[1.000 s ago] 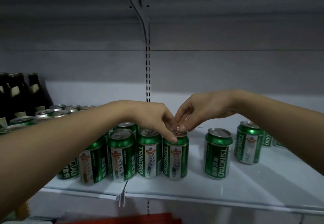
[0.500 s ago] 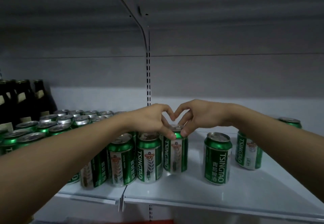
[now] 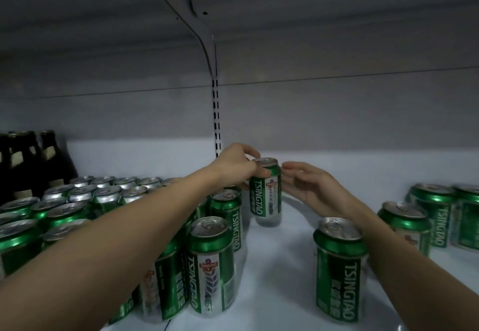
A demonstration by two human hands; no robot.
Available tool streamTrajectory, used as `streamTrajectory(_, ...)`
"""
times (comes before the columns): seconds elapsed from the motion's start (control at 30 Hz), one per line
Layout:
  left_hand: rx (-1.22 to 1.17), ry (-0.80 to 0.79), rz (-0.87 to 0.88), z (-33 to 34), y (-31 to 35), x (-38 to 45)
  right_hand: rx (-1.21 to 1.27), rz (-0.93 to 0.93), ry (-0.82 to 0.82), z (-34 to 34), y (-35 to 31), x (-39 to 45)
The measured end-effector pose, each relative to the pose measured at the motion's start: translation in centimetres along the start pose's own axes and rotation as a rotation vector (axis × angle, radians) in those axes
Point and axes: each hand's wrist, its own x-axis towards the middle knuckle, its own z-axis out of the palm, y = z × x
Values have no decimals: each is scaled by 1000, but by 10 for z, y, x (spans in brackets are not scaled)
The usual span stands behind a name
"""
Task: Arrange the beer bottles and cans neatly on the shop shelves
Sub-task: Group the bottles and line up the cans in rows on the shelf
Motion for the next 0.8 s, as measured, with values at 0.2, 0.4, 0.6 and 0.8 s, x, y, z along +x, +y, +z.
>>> streamTrajectory(0.2, 145, 57, 41, 6, -15, 5, -348, 41, 20, -5, 52, 5)
streamTrajectory(0.4, 238, -26, 42, 18, -34, 4, -524, 54, 6, -8, 73, 1)
streamTrajectory(0.6, 427, -46, 25, 24, -42, 7, -773, -20, 38, -1, 84, 3)
streamTrajectory(0.8, 514, 19, 61, 22, -43, 9, -561, 67, 164, 6, 92, 7)
